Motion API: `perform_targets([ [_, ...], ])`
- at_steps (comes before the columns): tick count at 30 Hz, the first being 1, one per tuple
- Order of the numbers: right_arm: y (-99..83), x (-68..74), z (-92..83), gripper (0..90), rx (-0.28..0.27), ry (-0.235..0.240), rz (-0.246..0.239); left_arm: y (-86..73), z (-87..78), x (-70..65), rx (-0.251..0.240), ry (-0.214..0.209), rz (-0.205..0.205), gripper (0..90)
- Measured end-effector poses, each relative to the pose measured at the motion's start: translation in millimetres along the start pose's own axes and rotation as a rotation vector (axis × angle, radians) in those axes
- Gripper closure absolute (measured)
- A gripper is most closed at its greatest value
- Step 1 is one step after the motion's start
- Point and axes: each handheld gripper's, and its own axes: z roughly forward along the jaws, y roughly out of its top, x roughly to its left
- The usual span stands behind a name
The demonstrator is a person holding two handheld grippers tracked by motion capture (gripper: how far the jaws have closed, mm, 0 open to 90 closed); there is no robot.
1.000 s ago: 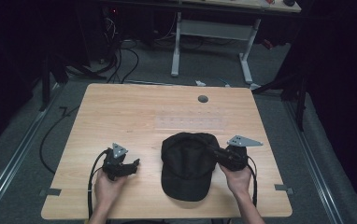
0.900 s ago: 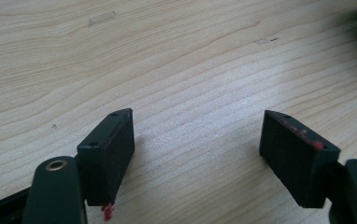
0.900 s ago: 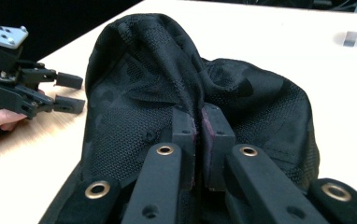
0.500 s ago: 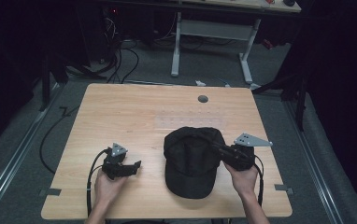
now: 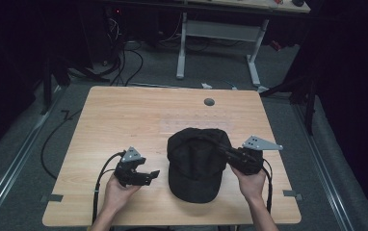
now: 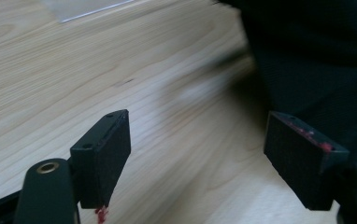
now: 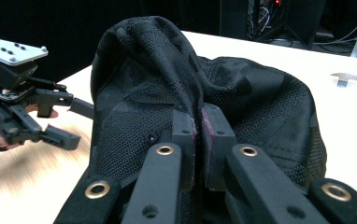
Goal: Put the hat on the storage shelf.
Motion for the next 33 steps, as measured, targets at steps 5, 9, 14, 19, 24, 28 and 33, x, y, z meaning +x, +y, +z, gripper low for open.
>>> perform_targets([
  [5,1.8,0.4,0.0,85.5,-0.008,0.008,-0.007,5.9,0.7,-7.3,0.001,-0.072,0.013,21.2],
  [9,4.1,1.0,0.1,85.5,-0.021,0.018,-0.011,12.9,2.9,-12.8,-0.005,-0.133,0.023,20.1],
  [14,8.0,3.4,1.0,85.5,-0.036,0.037,-0.019,19.0,6.2,-16.3,-0.002,-0.167,0.036,19.8],
  [19,12.3,5.6,1.1,85.5,-0.052,0.055,-0.034,23.1,9.2,-18.9,0.003,-0.200,0.044,19.8],
  [24,15.9,8.1,2.1,85.5,-0.070,0.086,-0.049,24.8,10.2,-18.4,0.001,-0.222,0.035,19.8],
  [28,17.5,9.5,2.9,85.4,-0.081,0.109,-0.061,25.4,9.9,-17.8,0.005,-0.242,0.035,19.8],
  [33,16.8,10.9,3.5,85.4,-0.090,0.126,-0.075,25.5,11.2,-16.5,0.019,-0.269,0.027,20.7],
])
